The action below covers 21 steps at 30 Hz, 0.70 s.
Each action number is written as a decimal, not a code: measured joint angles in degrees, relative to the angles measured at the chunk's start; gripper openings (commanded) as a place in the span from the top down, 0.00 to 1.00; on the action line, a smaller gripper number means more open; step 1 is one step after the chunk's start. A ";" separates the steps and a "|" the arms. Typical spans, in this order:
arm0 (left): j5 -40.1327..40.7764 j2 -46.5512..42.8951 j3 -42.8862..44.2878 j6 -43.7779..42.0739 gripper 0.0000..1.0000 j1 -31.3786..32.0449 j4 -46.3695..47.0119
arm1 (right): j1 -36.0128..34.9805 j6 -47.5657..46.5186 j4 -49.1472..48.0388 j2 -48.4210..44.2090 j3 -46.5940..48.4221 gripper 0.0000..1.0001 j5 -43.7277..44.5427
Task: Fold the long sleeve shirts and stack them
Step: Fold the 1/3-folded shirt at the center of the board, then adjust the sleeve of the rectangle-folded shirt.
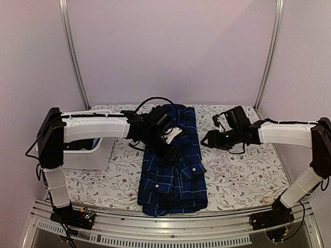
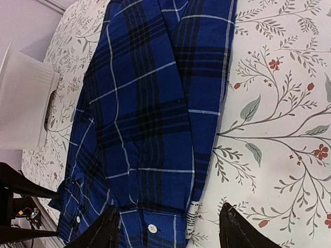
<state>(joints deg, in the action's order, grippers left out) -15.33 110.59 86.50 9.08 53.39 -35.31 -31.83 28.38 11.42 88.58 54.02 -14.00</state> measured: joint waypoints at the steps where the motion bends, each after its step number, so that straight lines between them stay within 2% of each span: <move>1: 0.94 -0.90 -2.03 1.84 0.54 -0.33 1.20 | -0.55 -0.26 0.04 0.00 -0.44 0.39 0.15; 7: 6.27 -4.37 -9.90 11.98 0.55 -3.39 6.12 | -5.68 -1.79 1.16 -1.07 -4.33 0.50 1.99; 13: 10.34 -7.21 -16.41 21.33 0.55 -8.59 10.08 | -6.73 -1.55 1.49 -1.20 -9.09 0.56 2.29; 21: 9.46 -8.98 -20.48 25.46 0.55 -9.64 13.94 | -6.67 -1.11 -0.48 -0.15 -9.46 0.63 -0.13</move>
<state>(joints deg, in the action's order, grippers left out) -5.87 101.60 66.02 34.54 43.75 -21.37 -38.50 27.27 10.94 88.42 44.56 -14.13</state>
